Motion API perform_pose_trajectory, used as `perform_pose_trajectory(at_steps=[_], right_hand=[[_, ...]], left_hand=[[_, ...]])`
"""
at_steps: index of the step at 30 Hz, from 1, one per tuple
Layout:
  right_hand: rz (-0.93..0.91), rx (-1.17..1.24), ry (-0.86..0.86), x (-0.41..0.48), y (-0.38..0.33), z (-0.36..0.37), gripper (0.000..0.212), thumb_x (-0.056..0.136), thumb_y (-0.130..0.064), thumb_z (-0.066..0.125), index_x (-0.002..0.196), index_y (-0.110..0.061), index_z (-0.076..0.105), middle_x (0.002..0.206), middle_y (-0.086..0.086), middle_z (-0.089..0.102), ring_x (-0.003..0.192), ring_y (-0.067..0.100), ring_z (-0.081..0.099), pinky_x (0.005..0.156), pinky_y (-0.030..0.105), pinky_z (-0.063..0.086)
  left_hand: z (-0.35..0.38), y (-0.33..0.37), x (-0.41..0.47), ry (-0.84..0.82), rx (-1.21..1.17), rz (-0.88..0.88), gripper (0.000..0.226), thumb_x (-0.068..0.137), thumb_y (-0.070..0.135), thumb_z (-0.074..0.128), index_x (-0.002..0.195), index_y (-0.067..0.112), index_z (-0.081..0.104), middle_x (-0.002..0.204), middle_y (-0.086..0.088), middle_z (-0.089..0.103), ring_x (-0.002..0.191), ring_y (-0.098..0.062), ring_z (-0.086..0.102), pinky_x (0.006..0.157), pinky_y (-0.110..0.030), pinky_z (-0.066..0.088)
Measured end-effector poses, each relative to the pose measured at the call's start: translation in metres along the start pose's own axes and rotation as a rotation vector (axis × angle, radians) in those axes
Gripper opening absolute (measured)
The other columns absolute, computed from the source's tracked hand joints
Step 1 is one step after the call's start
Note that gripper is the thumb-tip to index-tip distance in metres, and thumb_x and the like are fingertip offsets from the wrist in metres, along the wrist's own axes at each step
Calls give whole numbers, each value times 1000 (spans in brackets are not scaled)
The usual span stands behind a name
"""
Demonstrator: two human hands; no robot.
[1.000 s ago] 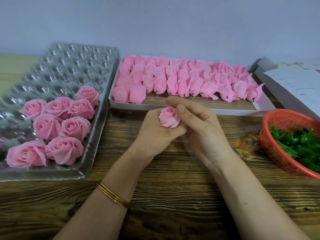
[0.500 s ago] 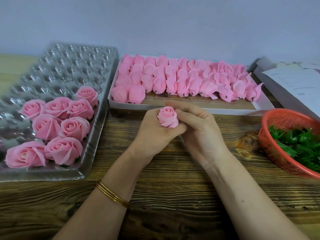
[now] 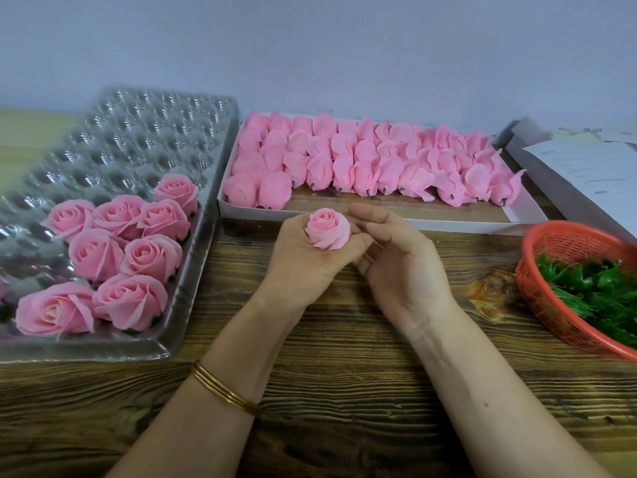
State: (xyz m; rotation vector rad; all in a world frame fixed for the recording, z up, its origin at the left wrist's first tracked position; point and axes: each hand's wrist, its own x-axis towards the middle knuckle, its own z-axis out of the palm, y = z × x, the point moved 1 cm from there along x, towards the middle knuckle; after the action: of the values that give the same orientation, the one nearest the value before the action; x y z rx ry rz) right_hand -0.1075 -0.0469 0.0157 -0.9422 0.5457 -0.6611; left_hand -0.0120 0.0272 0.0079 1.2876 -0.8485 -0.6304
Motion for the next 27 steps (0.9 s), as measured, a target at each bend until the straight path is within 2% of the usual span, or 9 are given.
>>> perform_pose_trajectory(at_steps=[5,8,10,12,15,19,21,25,27], right_hand=[[100,149,11,0,2,-1,28,86,0,42,98,-4,66,92,10,72,82,19,67,76,30,57],[156,66,-75,-2,4,-1,34,83,14,42,104,1,65,98,15,68,90,22,66,84,31,58],[160,9,-173,-5,8,2,35,78,20,51,105,3,65,102,18,68,98,25,66,92,34,56],[153,0,-240,-7,11,4,38,73,13,62,109,3,66,105,19,68,101,26,68,95,37,55],[123,-4,-256,-7,15,6,42,69,5,66,110,1,67,97,13,71,94,23,69,91,35,55],[88,-3,-269,-6,18,7,40,70,3,66,110,-1,67,91,8,73,90,19,70,89,32,55],[70,-20,-273,-6,19,6,38,70,2,67,108,-1,68,91,11,71,91,21,67,90,32,55],[-4,-149,-247,-7,20,7,32,70,4,75,101,-2,69,91,15,67,97,33,60,95,45,50],[-32,-214,-218,-7,21,7,30,70,4,70,99,1,68,91,18,67,96,33,60,97,51,48]], left_hand=[[-1,2,0,43,-41,14,39,81,-5,73,71,33,76,76,8,74,75,-5,70,68,-18,55],[-2,2,0,88,-140,-29,15,71,10,80,81,8,70,72,1,69,70,-10,67,65,-20,55],[-2,1,0,95,-145,-51,34,68,16,79,87,-5,61,71,-5,64,70,-16,65,65,-25,57],[-2,2,0,71,-130,-61,10,75,9,77,79,9,68,65,0,67,64,-14,66,61,-25,56],[-2,1,1,64,-121,-95,29,81,7,76,64,30,71,61,-3,69,59,-17,67,55,-26,53],[-1,4,1,78,-169,-153,9,71,22,76,66,26,70,63,-6,68,62,-19,66,57,-29,53],[-2,3,1,79,-164,-169,9,70,23,77,69,22,67,64,-4,66,64,-19,65,59,-30,53],[-4,2,2,48,-132,-208,11,72,21,78,65,22,69,63,-2,65,68,-22,65,69,-39,55],[-4,1,2,42,-133,-211,12,80,12,79,81,8,67,65,-2,65,69,-21,65,71,-39,56]])
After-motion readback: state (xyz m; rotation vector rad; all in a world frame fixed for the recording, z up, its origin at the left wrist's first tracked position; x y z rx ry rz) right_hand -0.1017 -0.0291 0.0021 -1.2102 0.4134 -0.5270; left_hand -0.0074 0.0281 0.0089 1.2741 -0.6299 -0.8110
